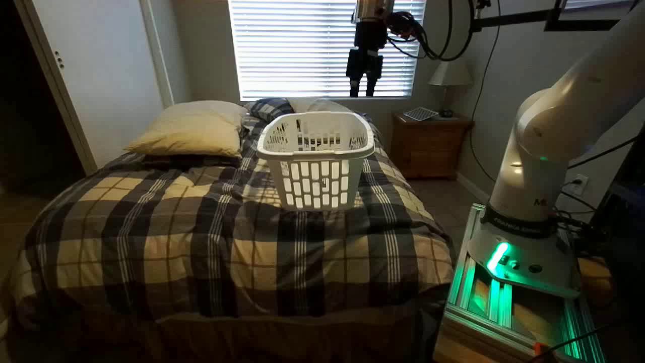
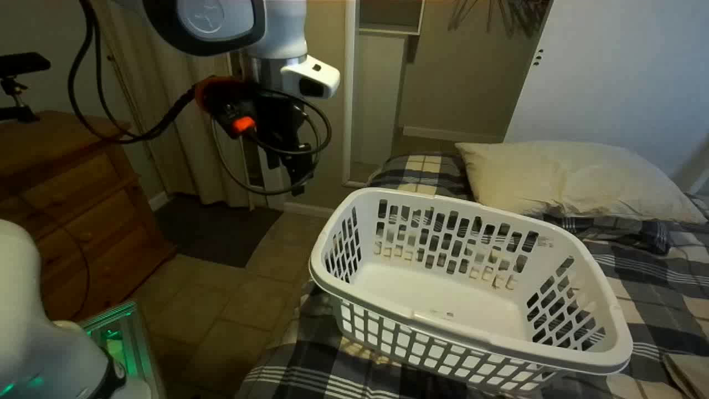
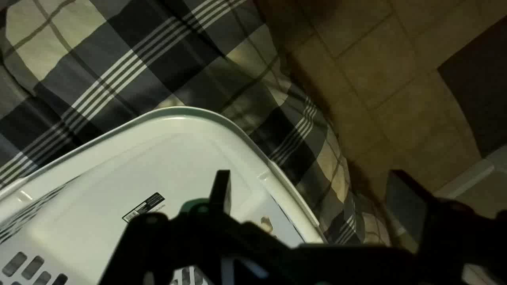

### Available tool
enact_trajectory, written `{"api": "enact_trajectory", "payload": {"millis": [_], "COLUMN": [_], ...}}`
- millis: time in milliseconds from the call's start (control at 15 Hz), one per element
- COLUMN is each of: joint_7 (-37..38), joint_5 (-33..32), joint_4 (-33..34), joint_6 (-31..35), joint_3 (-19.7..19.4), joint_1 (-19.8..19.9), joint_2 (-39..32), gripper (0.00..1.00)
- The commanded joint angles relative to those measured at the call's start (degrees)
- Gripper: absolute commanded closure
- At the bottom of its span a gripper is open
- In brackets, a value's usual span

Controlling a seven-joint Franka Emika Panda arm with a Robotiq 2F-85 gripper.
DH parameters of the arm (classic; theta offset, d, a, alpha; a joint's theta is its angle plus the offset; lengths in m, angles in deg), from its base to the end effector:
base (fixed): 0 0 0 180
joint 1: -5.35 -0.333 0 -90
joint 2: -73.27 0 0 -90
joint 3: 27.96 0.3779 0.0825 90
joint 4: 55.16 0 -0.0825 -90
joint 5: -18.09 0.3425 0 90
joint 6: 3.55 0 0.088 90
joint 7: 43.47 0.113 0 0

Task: Turn the laundry basket to the left

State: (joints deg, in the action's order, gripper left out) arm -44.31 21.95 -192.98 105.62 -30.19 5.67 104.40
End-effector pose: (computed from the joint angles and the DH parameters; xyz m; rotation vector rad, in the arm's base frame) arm 0.3197 -0.0120 0.5708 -3.0570 0.0695 -0.0688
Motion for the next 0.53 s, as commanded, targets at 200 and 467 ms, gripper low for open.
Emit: {"api": "enact_trajectory", "payload": {"millis": [200,467], "joint_7": [-0.1,3.62], "joint_5": [0.09,-3.11], "joint_4": [0.14,0.29], "joint_6": [-0.17,5.91], "joint_3": [0.18,0.6], "joint_1": [0.23,2.97], "joint_2": [-0.03,-2.91], "gripper": [0.0,0.0]}}
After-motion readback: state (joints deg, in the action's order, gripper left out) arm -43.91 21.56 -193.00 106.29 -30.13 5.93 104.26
